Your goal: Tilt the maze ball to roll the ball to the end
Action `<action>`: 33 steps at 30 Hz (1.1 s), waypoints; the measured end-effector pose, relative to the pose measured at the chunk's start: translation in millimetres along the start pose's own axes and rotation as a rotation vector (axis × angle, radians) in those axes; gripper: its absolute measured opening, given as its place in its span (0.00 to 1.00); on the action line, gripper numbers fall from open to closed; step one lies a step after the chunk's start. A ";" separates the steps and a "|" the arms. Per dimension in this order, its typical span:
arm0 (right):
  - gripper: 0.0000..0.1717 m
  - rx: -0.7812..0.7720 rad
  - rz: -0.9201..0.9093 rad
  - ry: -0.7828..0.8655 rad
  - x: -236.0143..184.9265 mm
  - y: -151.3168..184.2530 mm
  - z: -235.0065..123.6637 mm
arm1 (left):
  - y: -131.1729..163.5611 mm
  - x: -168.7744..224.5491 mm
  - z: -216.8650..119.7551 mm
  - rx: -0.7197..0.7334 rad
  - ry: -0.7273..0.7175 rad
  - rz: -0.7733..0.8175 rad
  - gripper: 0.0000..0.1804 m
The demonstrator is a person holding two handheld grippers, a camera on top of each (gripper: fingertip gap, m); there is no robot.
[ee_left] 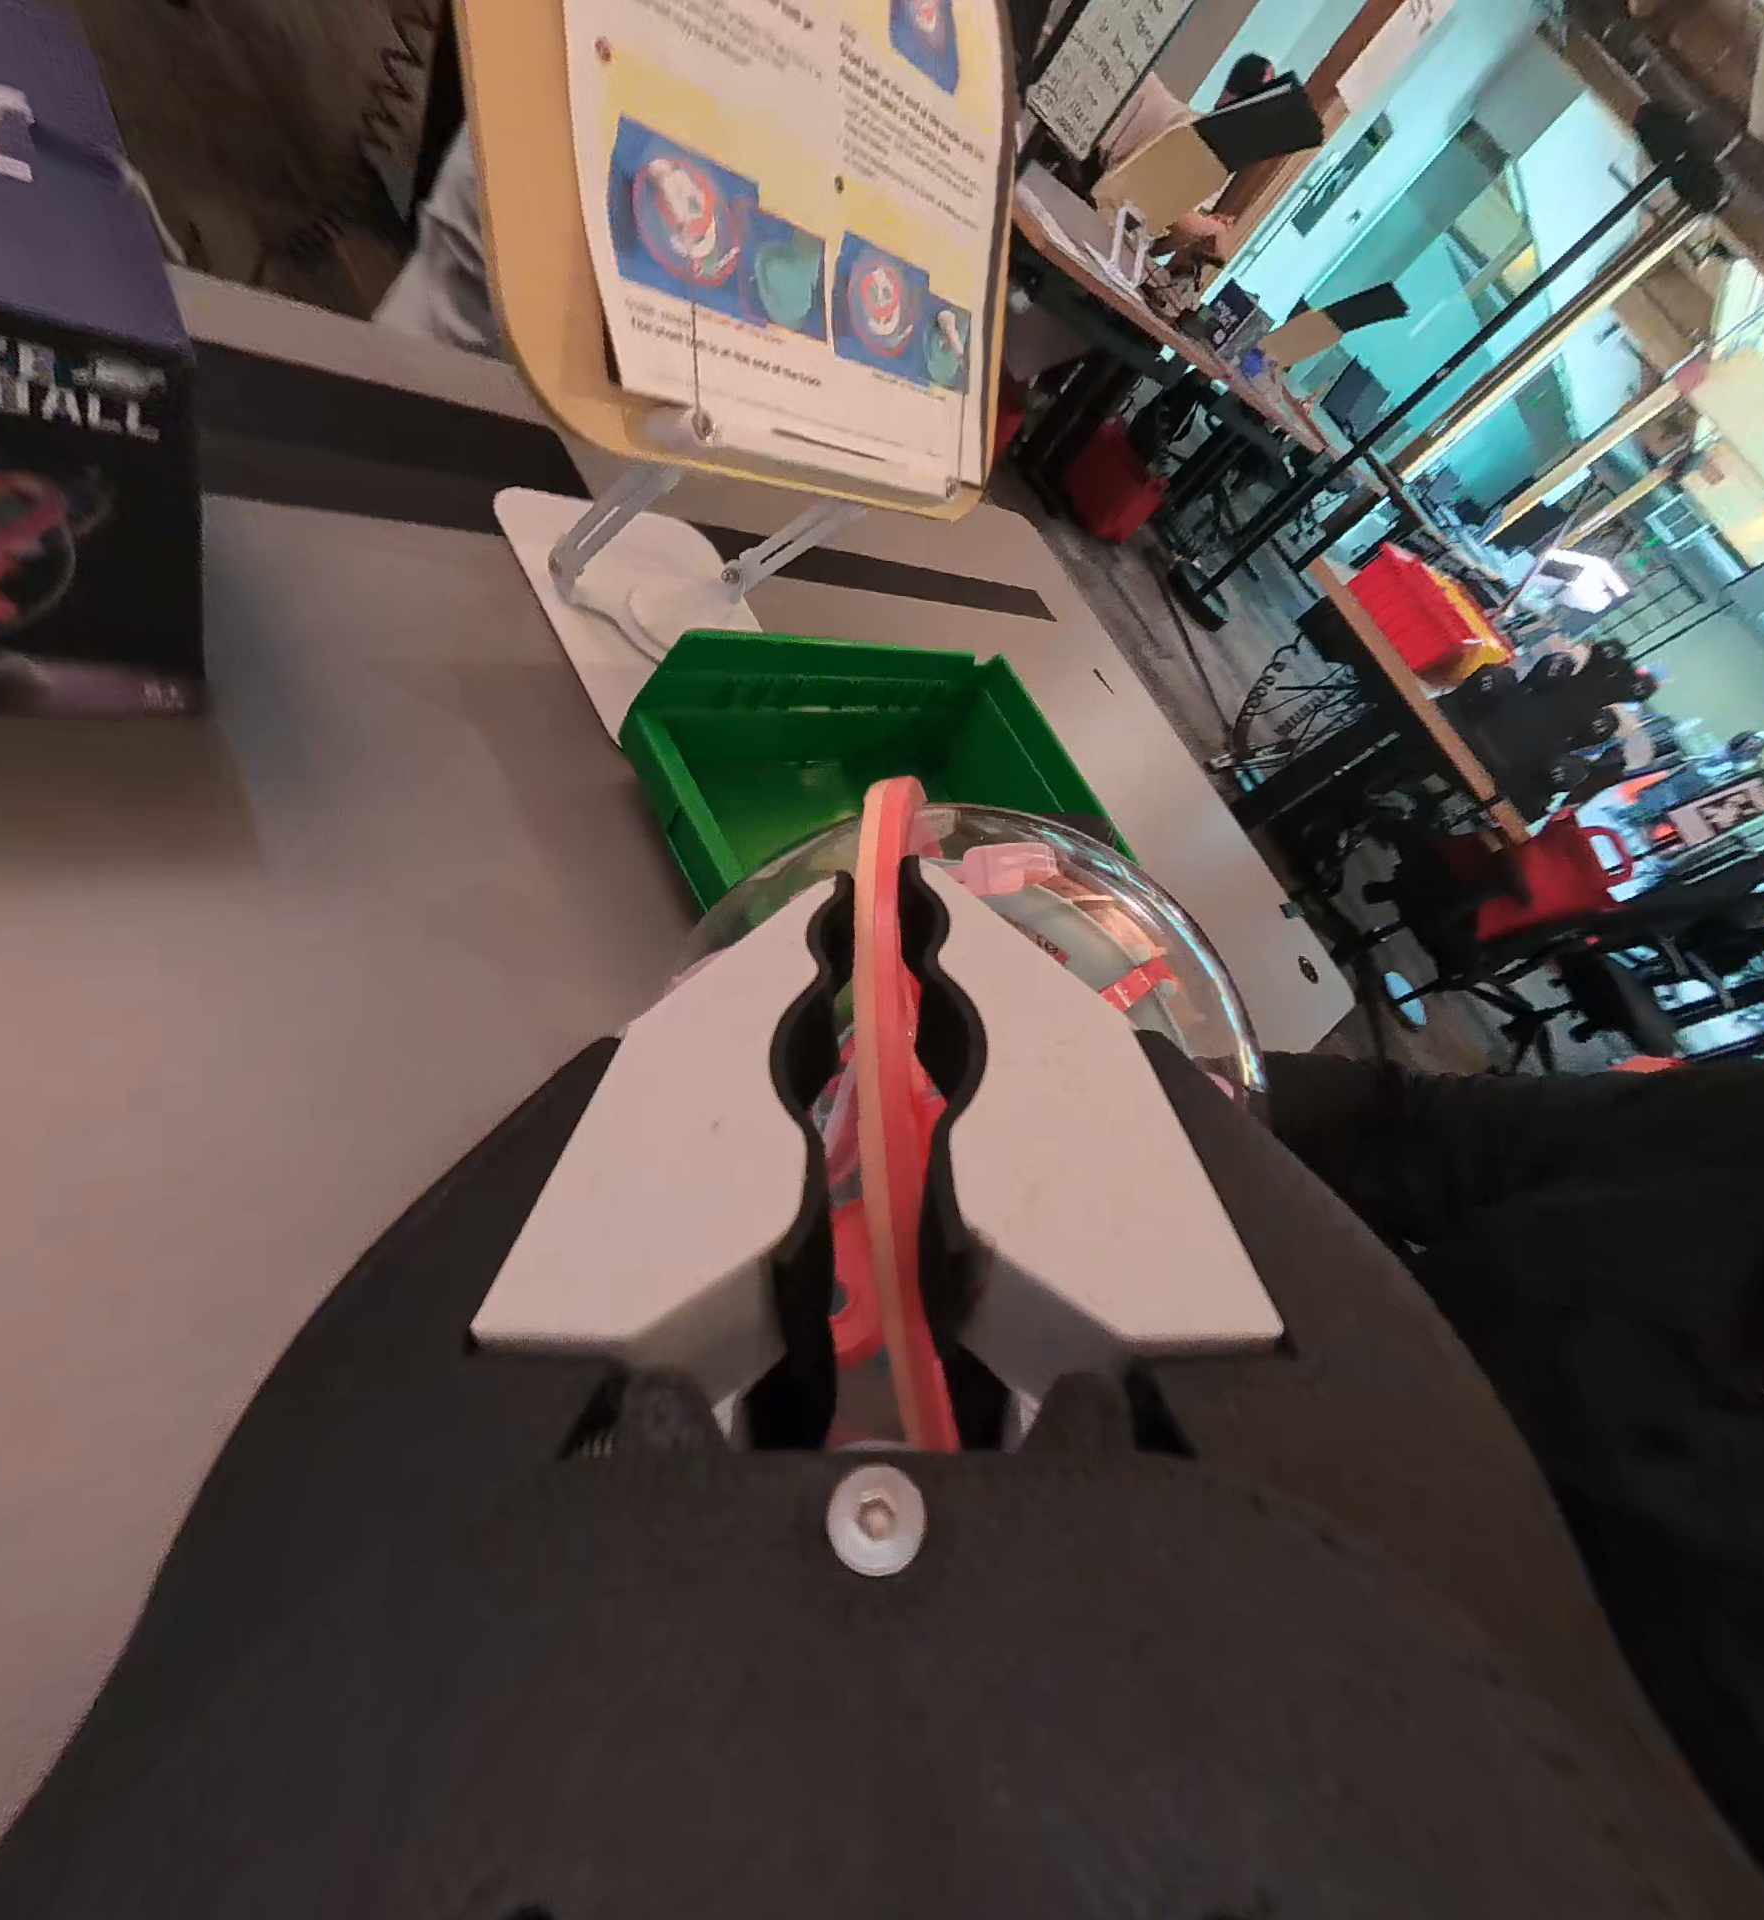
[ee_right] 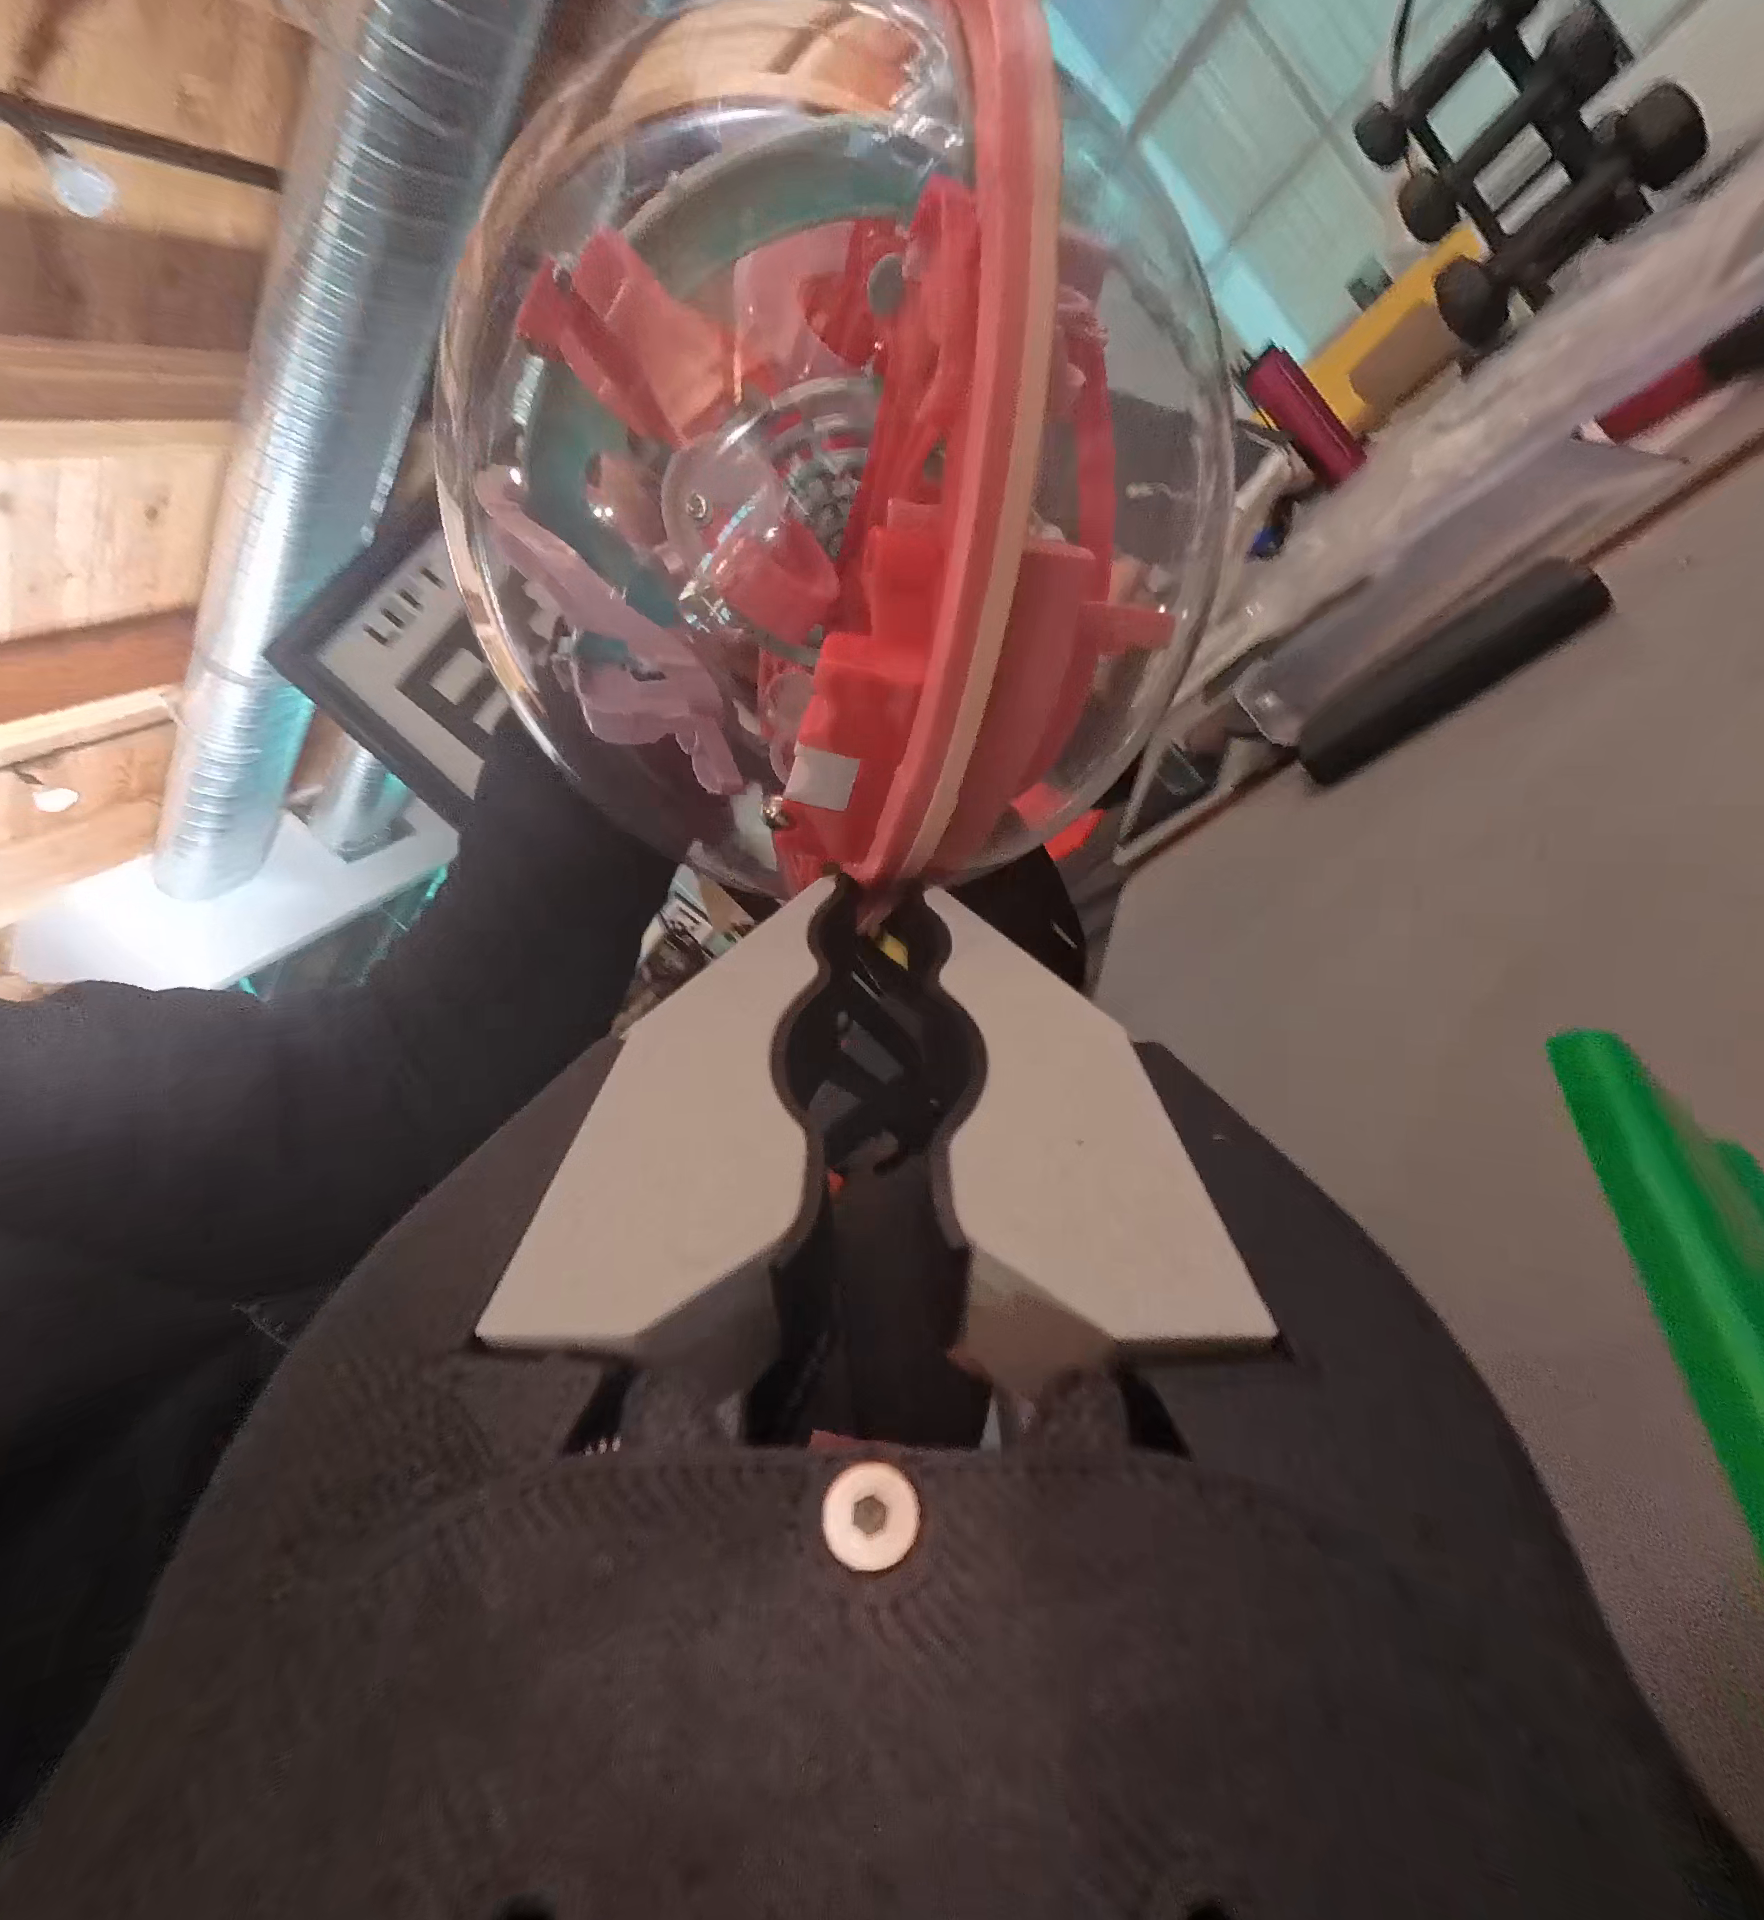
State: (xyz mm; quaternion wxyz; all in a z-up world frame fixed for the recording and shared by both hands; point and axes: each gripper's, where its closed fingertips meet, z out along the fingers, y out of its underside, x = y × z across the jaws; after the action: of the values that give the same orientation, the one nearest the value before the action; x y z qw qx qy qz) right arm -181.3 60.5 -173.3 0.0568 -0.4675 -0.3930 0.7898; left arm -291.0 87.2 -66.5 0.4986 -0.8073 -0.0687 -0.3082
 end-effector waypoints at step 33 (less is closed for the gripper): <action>0.08 -0.289 -0.011 0.434 75.8 56.1 -14.9 | 104.2 -131.4 14.1 0.158 0.103 -0.429 0.04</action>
State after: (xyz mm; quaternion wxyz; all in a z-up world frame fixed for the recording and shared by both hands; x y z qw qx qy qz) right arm -196.2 65.2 -267.5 0.0768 -0.6272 -0.4830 0.6061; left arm -346.6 73.5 -224.7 0.4860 -0.7160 -0.2372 -0.4415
